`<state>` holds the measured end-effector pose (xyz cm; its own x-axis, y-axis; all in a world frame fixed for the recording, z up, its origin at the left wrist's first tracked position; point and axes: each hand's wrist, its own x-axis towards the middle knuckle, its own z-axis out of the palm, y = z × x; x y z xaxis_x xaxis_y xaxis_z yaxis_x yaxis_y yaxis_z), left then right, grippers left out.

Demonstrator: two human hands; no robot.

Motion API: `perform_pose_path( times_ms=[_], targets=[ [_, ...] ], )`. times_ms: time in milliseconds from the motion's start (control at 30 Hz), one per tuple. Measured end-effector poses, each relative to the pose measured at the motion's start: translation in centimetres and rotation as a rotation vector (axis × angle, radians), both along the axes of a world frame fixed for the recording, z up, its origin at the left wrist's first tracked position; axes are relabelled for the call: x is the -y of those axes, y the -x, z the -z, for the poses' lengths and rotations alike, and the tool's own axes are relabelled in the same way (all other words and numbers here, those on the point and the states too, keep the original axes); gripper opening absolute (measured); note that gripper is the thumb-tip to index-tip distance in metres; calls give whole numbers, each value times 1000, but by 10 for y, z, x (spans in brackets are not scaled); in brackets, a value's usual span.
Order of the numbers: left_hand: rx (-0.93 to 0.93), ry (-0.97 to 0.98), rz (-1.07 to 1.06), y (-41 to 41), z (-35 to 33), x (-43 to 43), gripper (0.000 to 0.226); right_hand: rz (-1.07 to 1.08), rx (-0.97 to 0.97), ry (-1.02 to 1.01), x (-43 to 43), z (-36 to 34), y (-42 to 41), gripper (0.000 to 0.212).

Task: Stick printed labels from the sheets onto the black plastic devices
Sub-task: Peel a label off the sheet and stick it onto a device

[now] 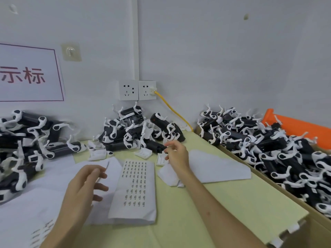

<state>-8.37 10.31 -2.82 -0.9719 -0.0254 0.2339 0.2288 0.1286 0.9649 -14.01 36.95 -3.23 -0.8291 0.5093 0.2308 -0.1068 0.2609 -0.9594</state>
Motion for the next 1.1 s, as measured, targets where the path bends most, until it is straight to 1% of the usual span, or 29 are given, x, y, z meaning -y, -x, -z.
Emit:
perform_pose_path(
  times_ms=[167,233,300,367,433,500,567,667,733,767,833,867,933,1033,1067,1100],
  targets=[
    [-15,73,-95,7,0,9,16,-38,-42,-184,4,1,-5,23],
    [-35,181,-129,14,-4,19,14,-68,-69,-255,8,2,-4,28],
    [-18,354,-141,25,-7,33,16,-90,-92,-332,14,3,-3,34],
    [11,607,-195,34,-9,49,34,-119,-114,-368,20,5,-1,35],
    [-28,965,-349,39,-11,67,50,-159,-121,-372,25,8,0,31],
    [-141,1254,-539,45,-15,88,56,-200,-124,-389,29,10,0,28],
    [-159,1408,-641,53,-22,113,55,-224,-129,-420,30,11,-1,29],
    [-39,1592,-628,64,-26,139,45,-232,-132,-455,31,11,-2,33],
    [42,1657,-603,67,-30,144,37,-245,-131,-463,32,11,-1,34],
    [54,1668,-605,67,-32,144,31,-252,-131,-462,32,11,-2,34],
    [37,1660,-619,70,-37,144,19,-264,-132,-453,32,10,-3,33],
    [21,1646,-633,70,-38,145,16,-268,-132,-449,32,9,-3,33],
    [-65,1631,-653,70,-38,147,16,-273,-130,-446,33,7,-4,31],
    [-278,1587,-640,69,-38,146,19,-286,-131,-452,36,4,-5,30],
    [-303,1572,-604,69,-39,143,19,-290,-130,-461,37,4,-7,30],
    [-282,1561,-543,70,-40,141,19,-296,-129,-466,38,3,-7,30]
  ],
)
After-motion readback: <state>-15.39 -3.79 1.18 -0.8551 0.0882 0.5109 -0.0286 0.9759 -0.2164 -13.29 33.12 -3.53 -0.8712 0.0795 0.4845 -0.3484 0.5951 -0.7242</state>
